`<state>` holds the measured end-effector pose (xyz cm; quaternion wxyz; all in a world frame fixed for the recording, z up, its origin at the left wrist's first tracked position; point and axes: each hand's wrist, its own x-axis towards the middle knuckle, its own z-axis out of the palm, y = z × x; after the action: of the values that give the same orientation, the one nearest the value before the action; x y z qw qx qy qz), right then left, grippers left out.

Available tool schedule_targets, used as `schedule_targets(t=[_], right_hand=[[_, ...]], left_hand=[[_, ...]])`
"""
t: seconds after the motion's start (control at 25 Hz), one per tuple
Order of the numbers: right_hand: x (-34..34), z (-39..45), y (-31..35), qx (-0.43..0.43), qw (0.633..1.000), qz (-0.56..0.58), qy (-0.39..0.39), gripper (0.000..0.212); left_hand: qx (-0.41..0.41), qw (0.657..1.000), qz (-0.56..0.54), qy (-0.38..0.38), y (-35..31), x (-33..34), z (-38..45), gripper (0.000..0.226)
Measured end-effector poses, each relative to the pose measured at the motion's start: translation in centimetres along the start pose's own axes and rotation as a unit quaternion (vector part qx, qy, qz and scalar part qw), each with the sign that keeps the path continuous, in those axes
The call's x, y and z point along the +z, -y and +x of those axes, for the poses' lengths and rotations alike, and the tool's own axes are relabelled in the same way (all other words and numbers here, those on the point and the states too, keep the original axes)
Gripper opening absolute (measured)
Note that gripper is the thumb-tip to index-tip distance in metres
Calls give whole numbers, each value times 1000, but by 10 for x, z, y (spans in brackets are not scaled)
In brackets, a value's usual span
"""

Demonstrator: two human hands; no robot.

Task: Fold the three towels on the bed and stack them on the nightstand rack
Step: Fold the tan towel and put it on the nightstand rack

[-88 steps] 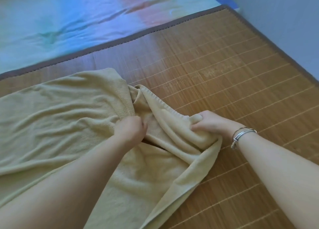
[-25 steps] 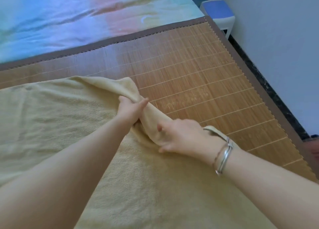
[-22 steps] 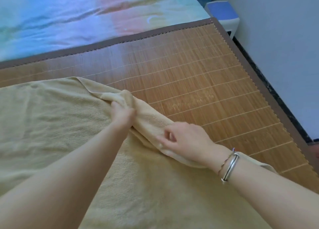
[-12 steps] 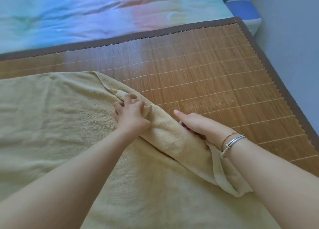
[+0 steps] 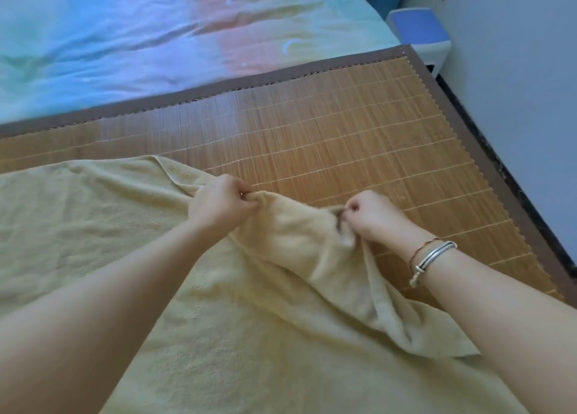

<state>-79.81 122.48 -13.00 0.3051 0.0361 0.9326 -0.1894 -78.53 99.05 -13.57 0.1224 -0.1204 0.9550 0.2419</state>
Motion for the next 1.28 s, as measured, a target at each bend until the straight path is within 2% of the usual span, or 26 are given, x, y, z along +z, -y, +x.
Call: schedule_targets(t=[0.04, 0.08, 0.16, 0.2, 0.24, 0.28, 0.36, 0.48, 0.6, 0.68, 0.76, 0.84, 0.96, 1.04, 1.16, 1.28], right_hand=[[-13, 15, -7, 19, 992, 58, -106, 23], [-28, 29, -14, 45, 971, 152, -177, 23], [-62, 53, -18, 76, 896, 368, -235, 22], [-74, 61, -19, 74, 870, 419, -249, 30], [-81, 64, -17, 59, 874, 411, -252, 40], [-81, 63, -15, 26, 893, 374, -248, 53], [-65, 55, -14, -61, 930, 276, -235, 71], [-17, 38, -29, -193, 951, 74, -229, 57], [19, 34, -52, -211, 958, -99, -166, 50], [16, 42, -61, -216, 948, -143, -186, 50], [-2, 68, -57, -216, 941, -132, -227, 45], [-24, 101, -42, -173, 959, -52, -218, 43], [-62, 131, -28, -94, 976, 124, -152, 63], [-74, 127, -31, -77, 974, 177, -121, 73], [-63, 104, -34, -96, 970, 189, -119, 73], [-34, 70, -39, -159, 969, 136, -131, 70]], left_hand=[[-10, 998, -46, -37, -11, -5, 11, 19], [-18, 990, -123, -66, -25, -10, 22, 18], [-14, 954, -295, -59, -55, -14, 44, 17], [-8, 939, -344, -21, -67, -11, 51, 37], [2, 934, -357, 25, -76, -2, 55, 58], [16, 939, -339, 60, -81, 7, 54, 70], [65, 960, -258, 90, -79, 32, 43, 76], [138, 983, -78, 95, -65, 65, 22, 70], [151, 982, 8, 117, -60, 79, 7, 64], [154, 981, 34, 114, -60, 82, 3, 65], [158, 985, 38, 62, -60, 81, 11, 60], [131, 991, 8, 24, -62, 78, 29, 48], [55, 993, -83, 61, -72, 67, 58, 47], [23, 990, -104, 93, -78, 65, 70, 53], [30, 992, -71, 98, -79, 68, 75, 55], [38, 980, -156, 115, -71, 68, 64, 60]])
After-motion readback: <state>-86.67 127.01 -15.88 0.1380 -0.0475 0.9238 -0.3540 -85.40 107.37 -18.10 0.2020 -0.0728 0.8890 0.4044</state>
